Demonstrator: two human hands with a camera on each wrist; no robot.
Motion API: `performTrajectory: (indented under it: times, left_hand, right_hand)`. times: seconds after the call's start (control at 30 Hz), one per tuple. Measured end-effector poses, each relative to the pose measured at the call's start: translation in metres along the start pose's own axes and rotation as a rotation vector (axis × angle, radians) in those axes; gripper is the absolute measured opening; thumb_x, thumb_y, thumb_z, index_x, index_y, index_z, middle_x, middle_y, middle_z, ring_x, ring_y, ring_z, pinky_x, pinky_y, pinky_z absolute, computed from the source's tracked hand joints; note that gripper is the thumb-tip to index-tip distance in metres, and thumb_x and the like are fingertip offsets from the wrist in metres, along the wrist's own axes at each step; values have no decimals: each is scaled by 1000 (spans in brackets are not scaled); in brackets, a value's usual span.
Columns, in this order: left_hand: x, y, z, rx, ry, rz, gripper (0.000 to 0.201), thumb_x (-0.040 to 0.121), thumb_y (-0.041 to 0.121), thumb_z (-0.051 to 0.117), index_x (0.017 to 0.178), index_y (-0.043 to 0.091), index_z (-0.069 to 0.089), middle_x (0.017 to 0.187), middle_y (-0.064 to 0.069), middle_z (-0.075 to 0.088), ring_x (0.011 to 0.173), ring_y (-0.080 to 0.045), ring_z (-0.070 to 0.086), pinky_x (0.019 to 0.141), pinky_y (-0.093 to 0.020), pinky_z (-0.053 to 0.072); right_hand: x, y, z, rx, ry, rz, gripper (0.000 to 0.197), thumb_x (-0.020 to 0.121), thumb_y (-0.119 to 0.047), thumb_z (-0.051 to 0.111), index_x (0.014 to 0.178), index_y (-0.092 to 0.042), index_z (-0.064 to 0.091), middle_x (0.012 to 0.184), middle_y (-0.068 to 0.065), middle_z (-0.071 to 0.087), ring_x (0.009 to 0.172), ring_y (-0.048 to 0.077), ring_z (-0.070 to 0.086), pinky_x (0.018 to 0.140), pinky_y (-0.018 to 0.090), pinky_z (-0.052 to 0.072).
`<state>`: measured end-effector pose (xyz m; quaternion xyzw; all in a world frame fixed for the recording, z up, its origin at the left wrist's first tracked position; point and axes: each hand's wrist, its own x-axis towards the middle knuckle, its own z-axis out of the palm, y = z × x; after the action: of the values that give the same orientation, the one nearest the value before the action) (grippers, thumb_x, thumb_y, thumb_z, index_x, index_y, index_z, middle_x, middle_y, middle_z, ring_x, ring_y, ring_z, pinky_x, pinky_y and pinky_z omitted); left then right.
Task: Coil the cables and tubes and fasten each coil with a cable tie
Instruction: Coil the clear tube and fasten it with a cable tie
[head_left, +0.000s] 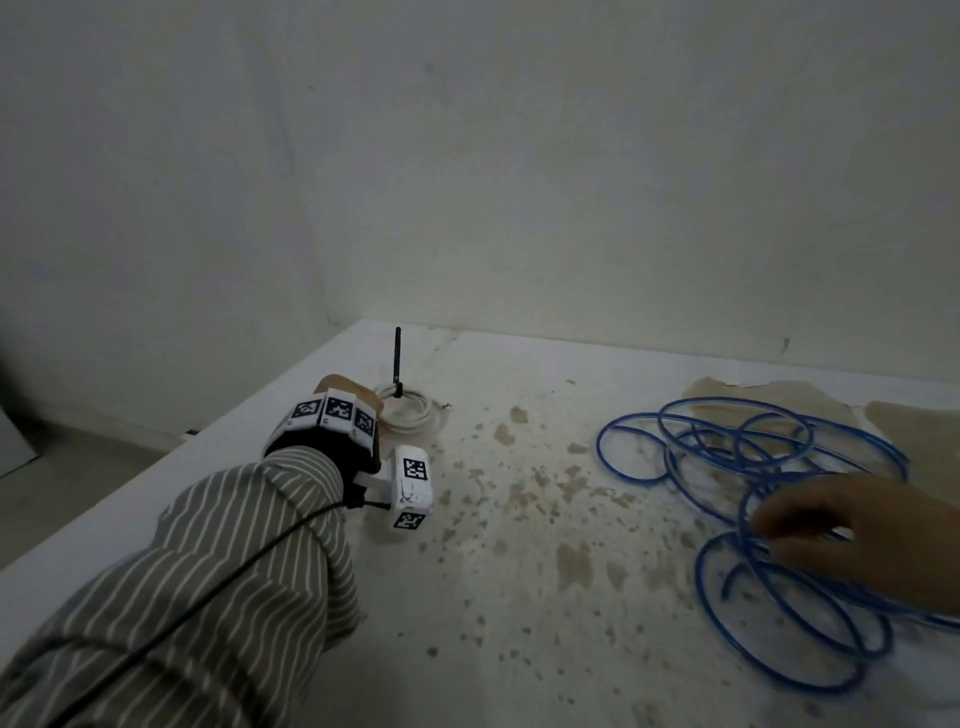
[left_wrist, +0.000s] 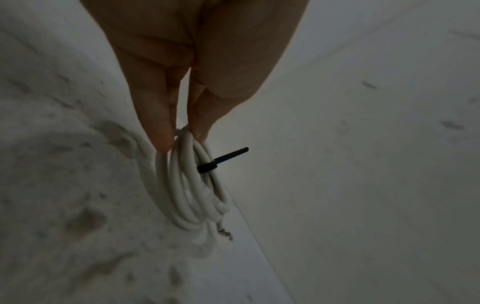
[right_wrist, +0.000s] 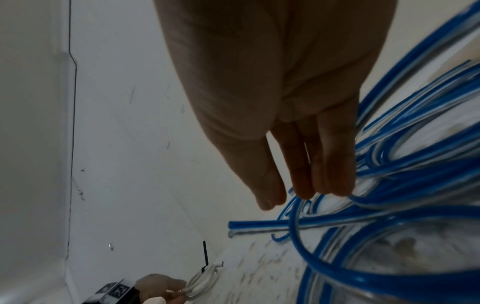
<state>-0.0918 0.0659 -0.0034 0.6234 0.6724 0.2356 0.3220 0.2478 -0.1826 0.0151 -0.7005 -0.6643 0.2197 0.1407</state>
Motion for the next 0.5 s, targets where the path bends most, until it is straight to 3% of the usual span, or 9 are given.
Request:
performTrajectory:
  times: [0.03,0.1,0.17,0.23,0.27,0.33,0.4,0.47,0.5]
  left_hand:
    - [2,1,-4,74,17,-78,3,79,19,54,82,21,54,97,-2,67,67,-13,54,70,-18,43]
    - [-12,4,-4,325,90,-42,8,76,19,54,72,20,46,94,-3,65,74,-19,51,74,-21,41]
    - [-13,5,2,343,105,2,6,79,19,53,84,18,53,102,-5,64,89,-22,58,80,-22,42]
    - [-7,2,3,203,93,-44,26,84,21,54,108,11,59,114,-10,61,103,-25,59,87,-26,45]
    - [-2,1,4,137,90,-88,29,84,22,57,110,8,60,115,-12,61,103,-27,59,86,-29,46]
    - [8,-4,3,305,96,-4,19,80,24,64,89,8,66,108,-13,65,92,-28,62,77,-31,49]
    - [28,-13,2,432,66,74,20,69,26,73,65,13,58,93,-11,66,77,-25,60,70,-31,52]
    - [33,-13,-2,446,41,103,20,64,21,78,67,10,61,84,-10,66,75,-25,61,69,-31,52]
    - [31,-10,-3,440,35,125,17,65,19,78,74,8,68,86,-9,69,76,-25,62,71,-31,52]
  right_hand:
    - [-1,1,1,-5,-10,-7,80,24,-103,30,88,-64,57,86,-41,60,83,-13,60,73,6,47]
    - [-2,2,4,-1,-34,6,76,23,-103,32,90,-71,49,88,-43,59,84,-15,59,71,4,45]
    - [-1,3,7,-4,-79,17,76,21,-102,35,88,-71,50,89,-42,58,85,-15,59,72,4,45]
    - [1,3,11,-18,-119,22,74,20,-100,39,88,-70,51,90,-41,59,86,-13,59,75,7,47]
    - [2,4,14,-33,-135,27,73,21,-99,43,87,-70,52,91,-39,59,87,-12,59,77,9,48]
    - [3,4,21,-53,-173,31,69,24,-94,51,86,-66,57,93,-31,62,89,-8,58,79,14,49]
    - [-1,-3,28,-36,-194,22,59,36,-80,66,90,-54,61,95,-15,63,91,-1,59,78,19,51]
    - [-5,-13,33,-35,-199,20,42,60,-52,79,96,-49,56,98,-8,61,92,5,59,80,21,52]
    - [-5,-14,34,-36,-191,16,38,69,-41,77,98,-48,54,99,-7,60,93,9,59,81,22,51]
